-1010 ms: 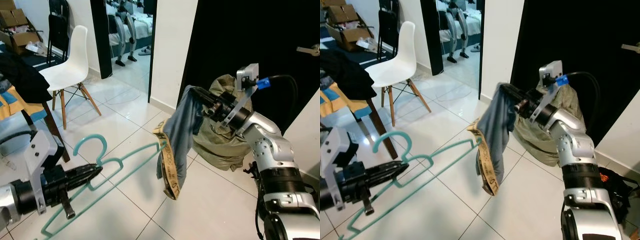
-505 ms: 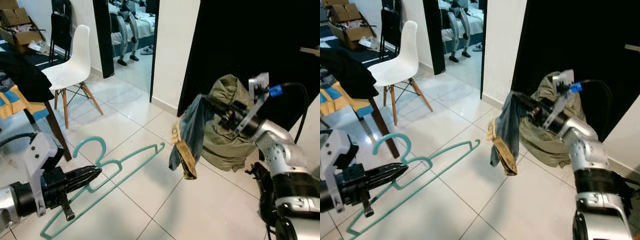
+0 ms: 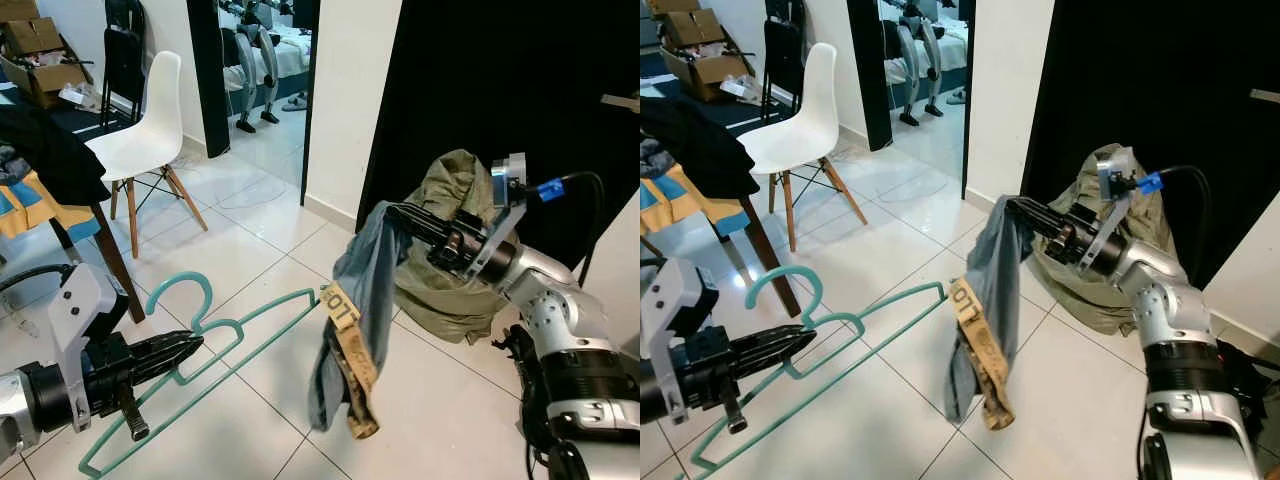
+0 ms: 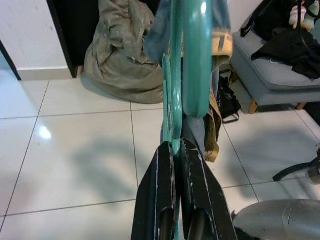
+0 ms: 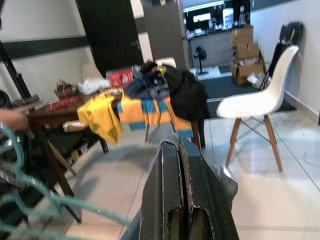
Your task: Hang hanger
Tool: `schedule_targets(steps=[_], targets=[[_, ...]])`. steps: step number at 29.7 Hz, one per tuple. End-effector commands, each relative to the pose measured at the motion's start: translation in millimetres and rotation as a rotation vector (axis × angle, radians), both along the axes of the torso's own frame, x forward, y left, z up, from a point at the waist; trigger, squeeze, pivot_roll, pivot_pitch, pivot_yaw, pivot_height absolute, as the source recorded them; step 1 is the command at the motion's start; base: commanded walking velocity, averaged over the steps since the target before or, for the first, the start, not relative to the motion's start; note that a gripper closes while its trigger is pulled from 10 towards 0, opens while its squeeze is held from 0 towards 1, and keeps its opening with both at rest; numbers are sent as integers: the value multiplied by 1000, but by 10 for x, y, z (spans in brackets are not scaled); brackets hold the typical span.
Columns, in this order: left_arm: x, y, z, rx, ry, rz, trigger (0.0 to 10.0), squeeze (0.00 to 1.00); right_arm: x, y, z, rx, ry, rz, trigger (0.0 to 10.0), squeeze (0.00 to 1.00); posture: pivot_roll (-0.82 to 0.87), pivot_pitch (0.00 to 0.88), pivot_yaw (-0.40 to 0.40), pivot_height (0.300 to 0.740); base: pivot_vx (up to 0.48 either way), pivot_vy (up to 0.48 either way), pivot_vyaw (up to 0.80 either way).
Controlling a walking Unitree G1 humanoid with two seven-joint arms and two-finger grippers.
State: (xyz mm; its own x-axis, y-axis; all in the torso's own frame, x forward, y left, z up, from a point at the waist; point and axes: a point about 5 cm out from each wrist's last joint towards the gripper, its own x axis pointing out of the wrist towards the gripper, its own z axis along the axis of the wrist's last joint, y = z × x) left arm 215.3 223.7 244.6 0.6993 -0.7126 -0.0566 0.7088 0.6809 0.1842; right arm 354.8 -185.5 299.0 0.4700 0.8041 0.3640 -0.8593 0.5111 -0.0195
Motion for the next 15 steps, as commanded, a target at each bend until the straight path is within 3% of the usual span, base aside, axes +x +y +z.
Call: schedule_targets(steps=[1,7,15], targets=[[-17,-59,-5,-5,10,-30,10000,0,-24,-36,167,42,-52,-24,10000,0,43,194,-60,740,0,0,0],[-19,-90,-11,-16,9,-36,10000,0,65,-54,212,8,-66,-132,10000,0,39,192,-69,740,0,0,0],[-41,-64,3,-13,7,-25,10000,0,60,-14,100,-7,-35,-110,10000,0,45,191,-72,740,0,0,0]])
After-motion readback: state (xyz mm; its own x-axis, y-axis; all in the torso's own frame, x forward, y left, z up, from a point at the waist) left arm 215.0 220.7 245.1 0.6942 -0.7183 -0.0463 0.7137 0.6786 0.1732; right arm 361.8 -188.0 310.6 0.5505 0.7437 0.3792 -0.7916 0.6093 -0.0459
